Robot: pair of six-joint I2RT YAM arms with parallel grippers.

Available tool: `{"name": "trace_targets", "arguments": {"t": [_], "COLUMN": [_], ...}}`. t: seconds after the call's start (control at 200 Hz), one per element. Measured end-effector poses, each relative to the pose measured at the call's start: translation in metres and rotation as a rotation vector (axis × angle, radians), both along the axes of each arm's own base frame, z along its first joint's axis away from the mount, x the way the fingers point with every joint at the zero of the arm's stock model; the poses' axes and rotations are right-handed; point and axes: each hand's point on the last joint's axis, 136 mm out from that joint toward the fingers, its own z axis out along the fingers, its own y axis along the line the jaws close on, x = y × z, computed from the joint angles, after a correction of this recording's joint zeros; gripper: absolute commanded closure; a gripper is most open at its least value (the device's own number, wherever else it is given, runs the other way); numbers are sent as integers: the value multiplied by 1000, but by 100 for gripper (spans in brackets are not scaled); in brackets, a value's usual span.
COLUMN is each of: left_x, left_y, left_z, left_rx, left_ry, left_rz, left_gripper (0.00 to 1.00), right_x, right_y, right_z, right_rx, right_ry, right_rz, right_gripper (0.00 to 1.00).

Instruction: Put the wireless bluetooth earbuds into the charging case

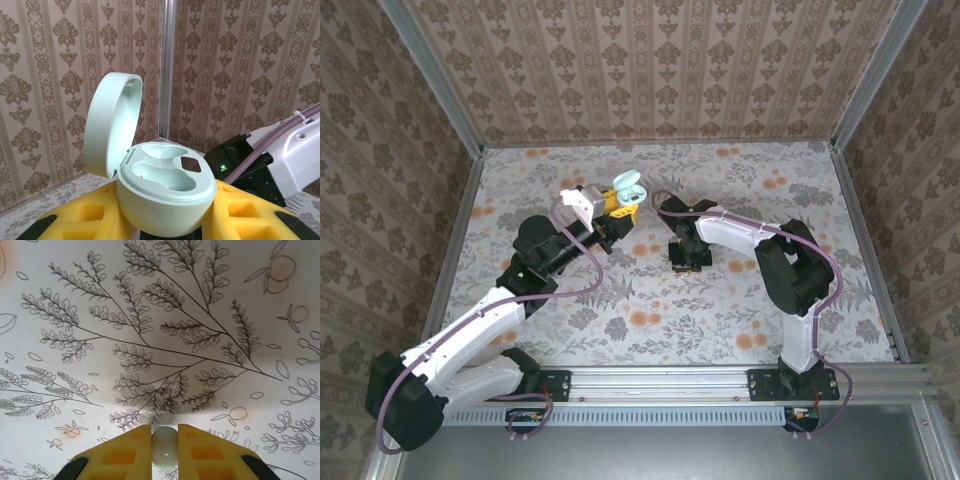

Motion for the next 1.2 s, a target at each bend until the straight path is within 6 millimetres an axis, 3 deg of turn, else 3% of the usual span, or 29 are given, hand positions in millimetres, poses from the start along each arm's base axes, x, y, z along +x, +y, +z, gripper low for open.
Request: {"name": "trace_targets", "arguments": {"t": [0.605,1.035,1.2], "left_x": [-1,2,2], "left_y": [3,6,6], "left_z": [3,-2,-4], "left_rx": [0,21,24], "left_ry": [-12,3,8], "left_rz": [9,19,19], "left_gripper": [66,66,66], "right_x": [6,3,11], "right_y": [-32,-53,-62], "right_z": [10,4,24], "right_rx": [-170,-271,-235], "right_ry": [15,55,12], "right_rz": [37,98,55], "right_gripper": [83,84,84]}}
